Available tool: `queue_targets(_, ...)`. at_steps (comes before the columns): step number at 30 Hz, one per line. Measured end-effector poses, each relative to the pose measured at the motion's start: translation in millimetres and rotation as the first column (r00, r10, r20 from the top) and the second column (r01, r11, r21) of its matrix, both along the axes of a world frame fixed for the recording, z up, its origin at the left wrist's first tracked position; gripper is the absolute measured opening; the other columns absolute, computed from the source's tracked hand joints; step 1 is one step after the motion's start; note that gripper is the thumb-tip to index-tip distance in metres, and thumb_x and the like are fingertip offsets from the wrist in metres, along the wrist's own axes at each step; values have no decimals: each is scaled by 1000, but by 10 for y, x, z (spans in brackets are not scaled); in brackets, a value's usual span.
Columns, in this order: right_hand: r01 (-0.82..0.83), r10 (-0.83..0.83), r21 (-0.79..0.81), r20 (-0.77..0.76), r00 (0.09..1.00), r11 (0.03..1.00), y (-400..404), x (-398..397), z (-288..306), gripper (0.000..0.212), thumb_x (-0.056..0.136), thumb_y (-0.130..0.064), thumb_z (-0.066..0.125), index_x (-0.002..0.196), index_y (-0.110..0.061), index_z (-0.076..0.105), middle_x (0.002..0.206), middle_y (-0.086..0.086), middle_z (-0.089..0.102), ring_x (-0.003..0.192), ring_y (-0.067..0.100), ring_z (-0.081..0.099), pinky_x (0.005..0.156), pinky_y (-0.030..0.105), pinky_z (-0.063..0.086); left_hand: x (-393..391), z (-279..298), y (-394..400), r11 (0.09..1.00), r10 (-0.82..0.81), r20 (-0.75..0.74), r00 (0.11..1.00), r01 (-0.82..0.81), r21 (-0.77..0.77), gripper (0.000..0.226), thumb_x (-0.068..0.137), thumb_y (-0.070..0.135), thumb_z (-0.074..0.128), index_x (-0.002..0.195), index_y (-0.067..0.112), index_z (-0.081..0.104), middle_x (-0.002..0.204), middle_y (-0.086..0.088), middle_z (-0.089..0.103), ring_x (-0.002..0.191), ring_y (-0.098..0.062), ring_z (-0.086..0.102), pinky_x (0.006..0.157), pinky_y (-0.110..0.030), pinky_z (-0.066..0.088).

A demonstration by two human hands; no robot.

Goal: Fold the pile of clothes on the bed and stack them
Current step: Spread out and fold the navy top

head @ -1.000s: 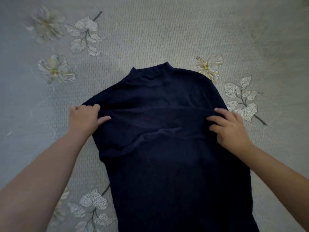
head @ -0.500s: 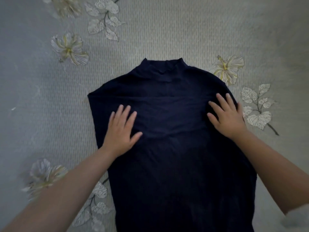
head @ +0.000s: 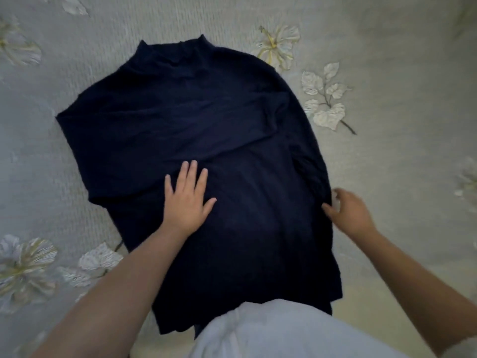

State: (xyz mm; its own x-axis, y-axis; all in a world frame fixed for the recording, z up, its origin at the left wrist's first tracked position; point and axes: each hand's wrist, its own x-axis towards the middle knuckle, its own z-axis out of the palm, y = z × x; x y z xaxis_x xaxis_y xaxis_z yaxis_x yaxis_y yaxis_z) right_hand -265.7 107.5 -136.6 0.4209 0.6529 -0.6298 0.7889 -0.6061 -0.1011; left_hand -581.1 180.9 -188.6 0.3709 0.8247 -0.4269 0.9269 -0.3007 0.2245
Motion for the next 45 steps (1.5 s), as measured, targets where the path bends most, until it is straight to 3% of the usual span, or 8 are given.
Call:
queue_targets(5,167,-185,-200,-77,980,965,-1120,-65,-95,42,90,-25,56,122,1,50,119,18,59,106,31,57,82,30,42,555,-70,-777,975,-141,-133,981,114,-190,75,93,57,21,145,15,-12,154,-7,-18,142,-21,-16,111,-53,-7)
queue_targets(12,264,-264,-15,-93,960,964,-1167,386,-42,26,89,-7,51,110,3,62,106,23,65,99,33,61,75,29,39,582,-69,-1082,980,-136,-241,961,95,-173,75,92,57,23,147,14,-6,155,-8,-12,143,-22,-11,112,-54,3)
queue_targets(19,732,-648,146,-373,664,666,41,1117,758,18,87,-3,53,69,-6,52,78,11,54,82,24,55,64,33,49,872,355,-679,998,-47,-51,998,45,-52,59,95,40,38,144,12,24,155,-12,8,143,-24,4,113,-46,12)
queue_targets(23,845,-647,158,-578,498,510,667,782,1215,6,87,-2,53,90,-3,48,76,9,50,73,20,53,55,27,47,943,696,-284,995,65,82,995,-71,67,54,94,31,46,140,5,34,152,-17,15,142,-29,11,112,-45,17)
queue_targets(28,845,-414,101,-837,357,525,1479,-252,1603,24,84,4,52,64,-8,46,62,8,46,55,17,47,44,24,45,341,1148,98,901,353,219,910,-393,181,48,92,20,52,132,-4,42,146,-24,26,137,-37,21,109,-46,22)
queue_targets(33,153,-19,33,-945,328,988,1652,-1664,1362,41,90,8,44,128,-8,49,134,7,49,123,17,43,96,27,38,-831,1344,124,735,588,224,777,-629,254,37,90,6,53,120,-16,49,126,-38,44,119,-50,39,101,-54,28)
queue_targets(40,-323,367,176,-398,841,930,1218,-1449,482,30,91,-2,47,118,-2,59,124,12,59,117,23,52,93,18,35,-1589,1124,-52,705,676,145,722,-692,156,39,89,6,52,123,-11,46,124,-32,48,118,-43,41,100,-48,30)
queue_targets(45,-682,664,113,158,731,723,1146,-1177,121,53,92,-31,50,139,-15,35,140,4,40,129,21,35,106,31,29,-1247,761,300,561,798,274,537,-828,-10,52,92,27,52,132,-3,39,132,-22,46,121,-34,43,97,-40,35)
